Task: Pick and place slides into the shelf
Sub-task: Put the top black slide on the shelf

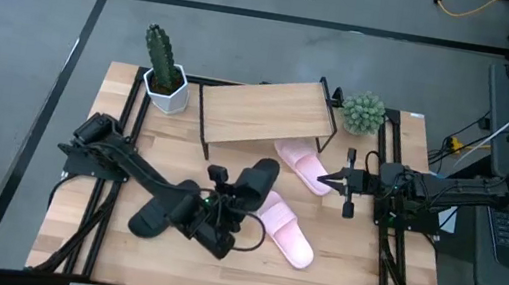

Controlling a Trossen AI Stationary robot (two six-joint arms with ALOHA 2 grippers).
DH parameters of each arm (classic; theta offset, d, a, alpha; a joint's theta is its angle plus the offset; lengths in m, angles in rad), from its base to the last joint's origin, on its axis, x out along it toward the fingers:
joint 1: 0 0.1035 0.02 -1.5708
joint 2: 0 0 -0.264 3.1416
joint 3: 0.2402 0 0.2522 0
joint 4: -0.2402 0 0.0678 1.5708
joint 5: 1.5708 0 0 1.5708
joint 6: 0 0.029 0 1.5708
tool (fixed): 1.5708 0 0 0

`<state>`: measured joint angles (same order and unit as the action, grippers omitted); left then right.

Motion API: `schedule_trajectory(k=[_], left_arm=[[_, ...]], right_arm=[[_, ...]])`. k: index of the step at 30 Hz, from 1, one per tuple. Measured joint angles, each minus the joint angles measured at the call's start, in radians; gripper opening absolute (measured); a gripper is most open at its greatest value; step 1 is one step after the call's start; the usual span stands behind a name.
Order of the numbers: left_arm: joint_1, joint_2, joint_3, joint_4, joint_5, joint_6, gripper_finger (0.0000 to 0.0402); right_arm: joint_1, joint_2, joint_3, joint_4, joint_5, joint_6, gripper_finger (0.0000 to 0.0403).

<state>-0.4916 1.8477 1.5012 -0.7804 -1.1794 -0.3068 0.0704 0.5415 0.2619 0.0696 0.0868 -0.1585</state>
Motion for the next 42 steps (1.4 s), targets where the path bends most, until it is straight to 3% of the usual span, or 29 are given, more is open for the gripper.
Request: schedule_trajectory(k=[6, 18, 28, 33, 42], left_arm=[[-0.015, 0.000, 0.062, -0.047, -0.132, 0.010, 0.0000], [0.021, 0.000, 0.123, -0.050, -0.339, 0.209, 0.0000], [0.138, 0.000, 0.123, -0.095, -0.332, 0.289, 0.0000], [0.191, 0.000, 0.123, -0.233, -0.275, 0.184, 0.0000], [0.253, 0.000, 0.123, -0.625, -0.192, -0.194, 0.0000]], right_arm=[[0.000, 0.000, 0.000, 0.000, 0.000, 0.000, 0.0021], [0.000, 0.000, 0.000, 0.000, 0.000, 0.000, 0.0021], [0.000, 0.000, 0.000, 0.000, 0.000, 0.022, 0.0021], [0.000, 0.000, 0.000, 0.000, 0.000, 0.021, 0.0021], [0.000, 0.000, 0.000, -0.001, 0.000, 0.020, 0.0021]])
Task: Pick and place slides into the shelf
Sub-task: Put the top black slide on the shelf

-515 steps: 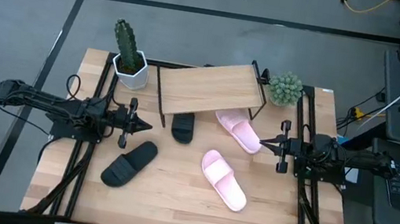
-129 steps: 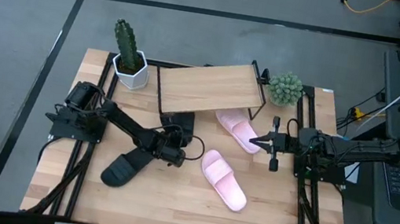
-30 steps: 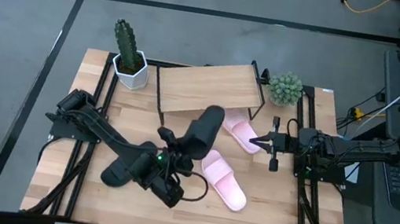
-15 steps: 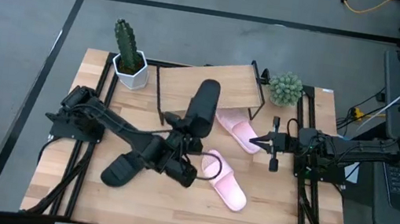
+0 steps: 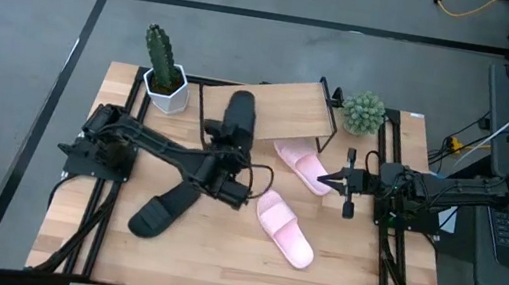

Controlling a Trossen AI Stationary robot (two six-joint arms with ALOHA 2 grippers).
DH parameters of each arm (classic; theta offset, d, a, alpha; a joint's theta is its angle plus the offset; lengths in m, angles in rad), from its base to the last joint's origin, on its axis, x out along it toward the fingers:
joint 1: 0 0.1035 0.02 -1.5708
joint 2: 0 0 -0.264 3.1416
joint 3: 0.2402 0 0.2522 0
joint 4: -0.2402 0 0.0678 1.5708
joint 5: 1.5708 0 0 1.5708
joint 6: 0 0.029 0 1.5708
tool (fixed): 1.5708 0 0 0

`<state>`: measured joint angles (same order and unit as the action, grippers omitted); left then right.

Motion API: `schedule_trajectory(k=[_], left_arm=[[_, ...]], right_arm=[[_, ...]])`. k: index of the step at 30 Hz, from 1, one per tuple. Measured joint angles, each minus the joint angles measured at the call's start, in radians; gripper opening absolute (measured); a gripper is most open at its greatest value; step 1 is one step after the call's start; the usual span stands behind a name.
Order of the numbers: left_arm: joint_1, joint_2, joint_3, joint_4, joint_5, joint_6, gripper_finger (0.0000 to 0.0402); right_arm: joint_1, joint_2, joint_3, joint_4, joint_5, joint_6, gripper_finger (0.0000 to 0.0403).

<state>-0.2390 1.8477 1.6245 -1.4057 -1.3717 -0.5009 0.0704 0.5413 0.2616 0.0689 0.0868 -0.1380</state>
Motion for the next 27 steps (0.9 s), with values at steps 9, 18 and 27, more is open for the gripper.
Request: schedule_trajectory(k=[9, 18, 27], left_arm=[[0.015, 0.000, -0.010, -0.164, -0.006, -0.197, 0.0000], [0.056, 0.000, -0.096, -0.165, -0.001, -0.233, 0.0000], [0.058, 0.000, -0.116, -0.165, 0.002, -0.232, 0.0000]], right_arm=[[0.000, 0.000, 0.000, 0.000, 0.000, -0.001, 0.0021], [0.000, 0.000, 0.000, -0.001, 0.000, -0.001, 0.0021], [0.000, 0.000, 0.000, -0.001, 0.000, -0.001, 0.0021]])
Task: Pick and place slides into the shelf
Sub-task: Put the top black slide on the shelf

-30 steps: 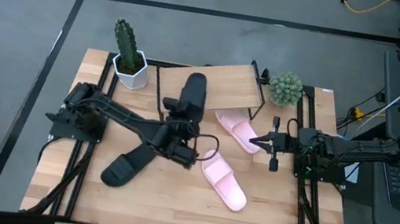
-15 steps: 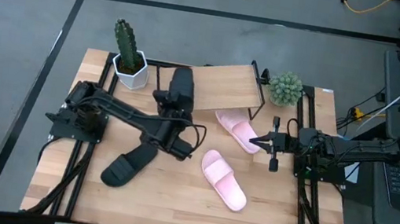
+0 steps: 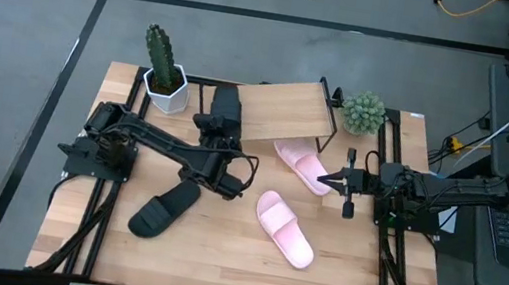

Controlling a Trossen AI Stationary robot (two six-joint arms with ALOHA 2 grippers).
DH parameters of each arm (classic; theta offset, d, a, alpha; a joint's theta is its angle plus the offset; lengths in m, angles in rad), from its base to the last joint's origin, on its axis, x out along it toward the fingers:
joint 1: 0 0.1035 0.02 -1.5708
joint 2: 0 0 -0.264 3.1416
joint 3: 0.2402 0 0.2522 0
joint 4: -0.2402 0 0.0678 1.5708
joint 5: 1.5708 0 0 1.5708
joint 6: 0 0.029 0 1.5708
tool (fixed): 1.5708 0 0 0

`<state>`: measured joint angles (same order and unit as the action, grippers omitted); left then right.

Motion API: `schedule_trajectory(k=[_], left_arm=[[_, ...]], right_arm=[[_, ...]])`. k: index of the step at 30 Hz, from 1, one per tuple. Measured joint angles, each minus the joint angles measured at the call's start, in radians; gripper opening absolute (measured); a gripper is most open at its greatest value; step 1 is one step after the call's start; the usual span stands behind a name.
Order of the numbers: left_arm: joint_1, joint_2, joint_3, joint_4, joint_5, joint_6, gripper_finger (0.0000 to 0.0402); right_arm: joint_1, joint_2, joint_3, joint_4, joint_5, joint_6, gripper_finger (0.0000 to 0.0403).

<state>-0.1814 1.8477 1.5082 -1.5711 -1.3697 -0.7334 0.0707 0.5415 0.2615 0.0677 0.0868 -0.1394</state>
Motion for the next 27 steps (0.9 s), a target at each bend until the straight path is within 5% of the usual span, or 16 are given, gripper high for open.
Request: schedule_trajectory(k=[27], left_arm=[[-0.009, -0.039, -0.002, 0.000, 0.000, 0.039, 0.0000]], right_arm=[[0.000, 0.000, 0.000, 0.000, 0.000, 0.000, 0.0021]])
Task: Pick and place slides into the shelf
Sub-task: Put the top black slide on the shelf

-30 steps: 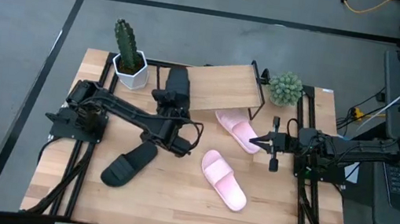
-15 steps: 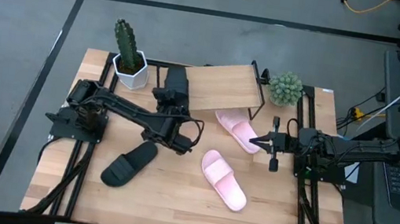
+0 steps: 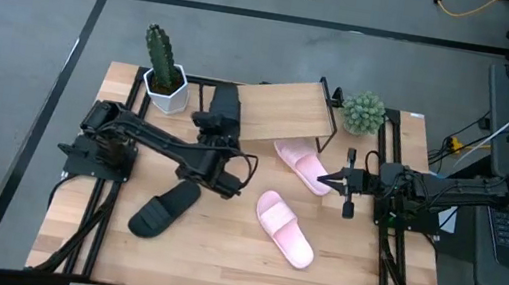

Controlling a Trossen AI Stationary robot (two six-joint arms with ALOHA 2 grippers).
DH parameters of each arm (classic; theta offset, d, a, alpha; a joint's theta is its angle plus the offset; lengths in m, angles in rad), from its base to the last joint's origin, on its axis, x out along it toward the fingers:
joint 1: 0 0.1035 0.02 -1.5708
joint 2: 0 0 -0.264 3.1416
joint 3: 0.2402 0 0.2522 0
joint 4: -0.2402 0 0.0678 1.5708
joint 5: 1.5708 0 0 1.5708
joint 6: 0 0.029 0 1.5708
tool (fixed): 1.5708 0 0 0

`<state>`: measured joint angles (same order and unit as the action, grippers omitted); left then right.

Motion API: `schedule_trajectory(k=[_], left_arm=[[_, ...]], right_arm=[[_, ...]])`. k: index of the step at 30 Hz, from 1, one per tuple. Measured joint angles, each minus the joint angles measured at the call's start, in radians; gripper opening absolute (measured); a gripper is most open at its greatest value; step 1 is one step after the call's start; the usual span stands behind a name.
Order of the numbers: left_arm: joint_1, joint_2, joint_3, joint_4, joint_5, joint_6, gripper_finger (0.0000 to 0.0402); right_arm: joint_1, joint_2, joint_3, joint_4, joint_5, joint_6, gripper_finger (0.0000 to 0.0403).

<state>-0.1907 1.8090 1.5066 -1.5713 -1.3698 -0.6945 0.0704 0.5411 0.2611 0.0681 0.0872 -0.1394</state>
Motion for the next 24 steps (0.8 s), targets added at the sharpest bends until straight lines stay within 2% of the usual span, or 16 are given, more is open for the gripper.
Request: schedule_trajectory(k=[5, 11, 16, 24], left_arm=[[-0.010, -0.028, 0.000, 0.000, -0.004, 0.000, 0.0000], [0.028, -0.030, 0.000, 0.000, -0.005, 0.012, 0.0000], [0.055, -0.050, 0.000, 0.000, -0.046, 0.050, 0.0000], [0.065, -0.062, -0.010, 0.001, -0.019, 0.020, 0.0000]], right_arm=[[0.000, 0.002, 0.000, 0.000, 0.000, 0.002, 0.0021], [-0.001, 0.002, 0.000, 0.001, 0.000, 0.003, 0.0021], [-0.001, 0.002, 0.000, 0.000, 0.000, 0.003, 0.0021], [-0.001, 0.002, 0.000, -0.003, 0.000, 0.002, 0.0021]])
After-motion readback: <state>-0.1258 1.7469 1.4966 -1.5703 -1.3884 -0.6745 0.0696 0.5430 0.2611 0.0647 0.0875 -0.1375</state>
